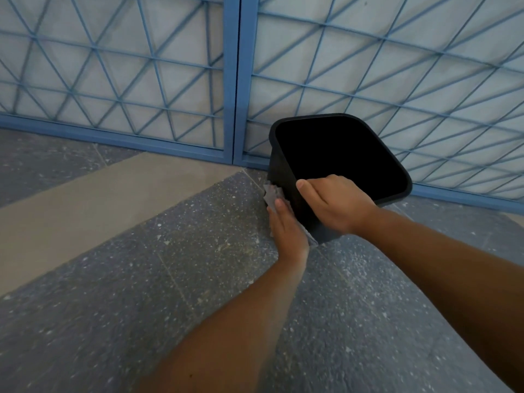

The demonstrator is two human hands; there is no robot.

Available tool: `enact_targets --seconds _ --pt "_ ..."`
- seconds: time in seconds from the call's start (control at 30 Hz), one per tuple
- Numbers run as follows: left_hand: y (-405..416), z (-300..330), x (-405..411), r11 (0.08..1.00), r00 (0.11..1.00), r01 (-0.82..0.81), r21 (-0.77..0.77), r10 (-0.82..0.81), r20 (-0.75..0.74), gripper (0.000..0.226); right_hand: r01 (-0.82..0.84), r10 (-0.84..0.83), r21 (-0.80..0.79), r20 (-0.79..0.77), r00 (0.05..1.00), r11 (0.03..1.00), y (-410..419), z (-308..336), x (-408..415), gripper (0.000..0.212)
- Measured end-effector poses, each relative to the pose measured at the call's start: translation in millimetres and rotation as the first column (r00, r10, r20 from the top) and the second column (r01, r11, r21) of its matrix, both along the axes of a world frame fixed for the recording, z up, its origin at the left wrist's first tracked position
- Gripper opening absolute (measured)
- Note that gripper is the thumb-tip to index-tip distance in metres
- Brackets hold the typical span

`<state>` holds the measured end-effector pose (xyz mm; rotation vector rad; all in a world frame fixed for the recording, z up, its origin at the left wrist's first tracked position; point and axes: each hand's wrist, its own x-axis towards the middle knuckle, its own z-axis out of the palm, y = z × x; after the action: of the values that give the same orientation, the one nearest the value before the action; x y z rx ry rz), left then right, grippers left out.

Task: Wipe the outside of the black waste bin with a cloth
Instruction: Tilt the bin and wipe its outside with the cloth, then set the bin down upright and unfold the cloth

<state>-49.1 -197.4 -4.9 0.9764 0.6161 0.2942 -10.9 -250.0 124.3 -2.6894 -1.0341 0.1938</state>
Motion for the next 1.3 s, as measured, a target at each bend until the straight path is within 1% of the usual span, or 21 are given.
enact_targets --seconds 0.07,0.1,0.2,0.27,0.37,0.43,0.5,0.57,0.63,0.7,0.73,0.8,0.87,0.93,1.0,1.03,1.1,1.13,1.2,1.23,1.3 --pt "4 -7 1 0.999 0.998 0.031 -0.006 -0.032 -0.050 0.055 0.000 0.000 0.009 0.003 1.000 1.000 0 0 1 0.046" --pt "5 -12 0 0.998 0.996 0.056 -0.009 -0.056 -0.072 0.051 0.002 -0.002 0.008 0.004 1.000 1.000 0 0 1 0.046" --pt "8 -28 -7 0.991 0.970 0.131 0.037 -0.120 -0.211 0.054 -0.006 0.006 0.003 0.017 1.000 1.000 -1 -1 2 0.046" --pt "13 -38 -8 0.977 0.947 0.175 0.125 -0.132 -0.294 0.054 -0.015 0.015 0.003 0.044 0.999 1.000 -1 -2 1 0.045" --pt "24 -39 -5 0.952 0.923 0.239 0.191 -0.162 -0.350 0.054 0.003 -0.001 -0.014 0.105 0.994 1.000 0 -3 -1 0.044" --pt "34 -29 -4 0.956 0.930 0.236 0.172 -0.171 -0.324 0.053 0.031 -0.028 -0.012 0.172 0.985 0.999 1 -5 -4 0.042" --pt "44 -14 -3 0.976 0.960 0.149 0.161 -0.103 -0.262 0.048 0.040 -0.047 0.038 0.229 0.972 0.998 0 -8 -7 0.039" --pt "56 9 -4 0.972 0.975 0.061 0.225 -0.010 -0.222 0.036 0.045 -0.079 0.142 0.246 0.966 0.989 0 -10 -10 0.032" --pt "67 33 -4 0.946 0.978 -0.012 0.323 0.079 -0.193 0.025 0.060 -0.122 0.272 0.217 0.969 0.960 -2 -8 -10 0.021" --pt "78 56 -2 0.905 0.982 -0.070 0.419 0.136 -0.129 0.034 0.062 -0.145 0.335 0.227 0.963 0.940 -5 -2 -8 0.014" --pt "83 68 0 0.884 0.984 -0.066 0.464 0.135 -0.118 0.037 0.060 -0.150 0.317 0.271 0.951 0.947 -8 1 -4 0.013" --pt "88 91 3 0.836 0.988 -0.001 0.548 0.086 -0.130 0.039 0.089 -0.172 0.222 0.389 0.905 0.971 -18 7 4 0.013" --pt "89 112 6 0.785 0.978 0.128 0.607 0.003 -0.211 0.043 0.201 -0.243 0.140 0.430 0.870 0.969 -32 13 12 0.017" --pt "87 128 7 0.717 0.941 0.297 0.631 -0.107 -0.320 0.052 0.338 -0.346 0.092 0.404 0.847 0.937 -48 19 17 0.025" --pt "86 135 10 0.659 0.892 0.413 0.628 -0.154 -0.425 0.063 0.483 -0.461 0.035 0.365 0.809 0.875 -64 23 23 0.037" --pt "86 135 12 0.644 0.873 0.444 0.623 -0.155 -0.462 0.062 0.550 -0.521 0.011 0.340 0.783 0.835 -72 25 25 0.042" --pt "85 135 16 0.645 0.855 0.478 0.596 -0.185 -0.485 0.051 0.669 -0.641 -0.023 0.263 0.721 0.743 -85 29 29 0.047" --pt "84 136 18 0.652 0.855 0.484 0.583 -0.208 -0.475 0.046 0.700 -0.677 -0.054 0.215 0.704 0.712 -91 31 30 0.046" --pt "81 140 21 0.656 0.855 0.490 0.575 -0.230 -0.466 0.041 0.696 -0.686 -0.106 0.118 0.718 0.710 -97 33 29 0.039" --pt "79 141 22 0.654 0.853 0.493 0.573 -0.234 -0.467 0.040 0.681 -0.679 -0.114 0.060 0.732 0.724 -99 33 29 0.036" --pt "78 142 25 0.663 0.855 0.485 0.570 -0.224 -0.467 0.039 0.713 -0.717 -0.072 -0.069 0.694 0.698 -102 30 34 0.031"
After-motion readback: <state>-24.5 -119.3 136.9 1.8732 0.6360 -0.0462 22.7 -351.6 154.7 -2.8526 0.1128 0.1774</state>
